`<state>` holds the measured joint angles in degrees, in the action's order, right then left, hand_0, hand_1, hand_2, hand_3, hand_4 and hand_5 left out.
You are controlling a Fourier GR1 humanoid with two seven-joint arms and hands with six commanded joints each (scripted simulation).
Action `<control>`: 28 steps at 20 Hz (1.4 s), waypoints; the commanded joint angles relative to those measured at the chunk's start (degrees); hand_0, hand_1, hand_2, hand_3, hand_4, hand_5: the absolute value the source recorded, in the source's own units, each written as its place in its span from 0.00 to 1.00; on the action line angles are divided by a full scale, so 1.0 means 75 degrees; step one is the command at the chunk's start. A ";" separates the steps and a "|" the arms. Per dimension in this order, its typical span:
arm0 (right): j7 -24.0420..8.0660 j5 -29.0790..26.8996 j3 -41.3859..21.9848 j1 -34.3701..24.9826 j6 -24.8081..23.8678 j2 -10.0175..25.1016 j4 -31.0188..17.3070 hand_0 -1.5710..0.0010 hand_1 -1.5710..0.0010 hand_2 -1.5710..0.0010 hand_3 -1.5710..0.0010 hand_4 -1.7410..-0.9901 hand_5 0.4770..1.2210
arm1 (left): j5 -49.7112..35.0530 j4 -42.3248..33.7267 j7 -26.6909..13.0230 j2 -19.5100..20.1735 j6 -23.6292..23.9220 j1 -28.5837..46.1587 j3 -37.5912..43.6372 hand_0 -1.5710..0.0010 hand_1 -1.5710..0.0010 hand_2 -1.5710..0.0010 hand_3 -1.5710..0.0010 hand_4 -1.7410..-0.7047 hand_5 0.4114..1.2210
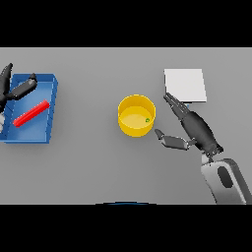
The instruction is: Pick up the red beaker and tilt it to pour out 1 green nut into yellow bowl. Pick up the yellow bowl and place it on the metallic measuring scale.
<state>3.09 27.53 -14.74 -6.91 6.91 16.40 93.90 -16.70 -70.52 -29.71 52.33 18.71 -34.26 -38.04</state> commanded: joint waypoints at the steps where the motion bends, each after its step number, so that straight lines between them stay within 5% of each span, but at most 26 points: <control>1: -0.0067 0.0303 -0.0165 -0.0209 0.0130 0.0198 -0.0088 1.00 1.00 1.00 1.00 0.61 0.27 | 0.0026 0.0036 -0.0029 -0.0059 -0.0010 -0.0047 -0.0036 1.00 1.00 1.00 1.00 0.91 0.37; 5: 0.0082 0.1297 -0.0906 -0.1302 0.0687 0.0731 -0.0630 1.00 1.00 1.00 1.00 0.62 0.25 | 0.0013 0.0152 0.0002 -0.0054 -0.0070 -0.0029 -0.0038 1.00 1.00 1.00 1.00 0.92 0.38; 11: 0.0508 0.1654 -0.1510 -0.2344 0.1400 0.0855 -0.1451 1.00 1.00 1.00 1.00 0.62 0.25 | 0.0021 0.0124 0.0110 -0.0050 -0.0101 -0.0055 -0.0053 1.00 1.00 1.00 1.00 0.91 0.38; 17: 0.0993 0.1921 -0.2072 -0.3154 0.1908 0.0748 -0.2395 1.00 1.00 1.00 1.00 0.65 0.28 | 0.0012 0.0102 0.0123 -0.0027 -0.0108 -0.0047 -0.0052 1.00 1.00 1.00 1.00 0.91 0.38; 28: 0.0940 0.2304 -0.2697 -0.3912 0.2422 0.0360 -0.3622 1.00 1.00 1.00 1.00 0.58 0.26 | 0.0034 0.0230 0.0091 0.0039 -0.0225 -0.0234 -0.0007 1.00 1.00 1.00 1.00 0.91 0.40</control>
<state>10.04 44.82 -34.96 -36.25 25.07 19.09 66.73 -16.43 -68.79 -29.08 52.65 17.06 -36.03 -38.07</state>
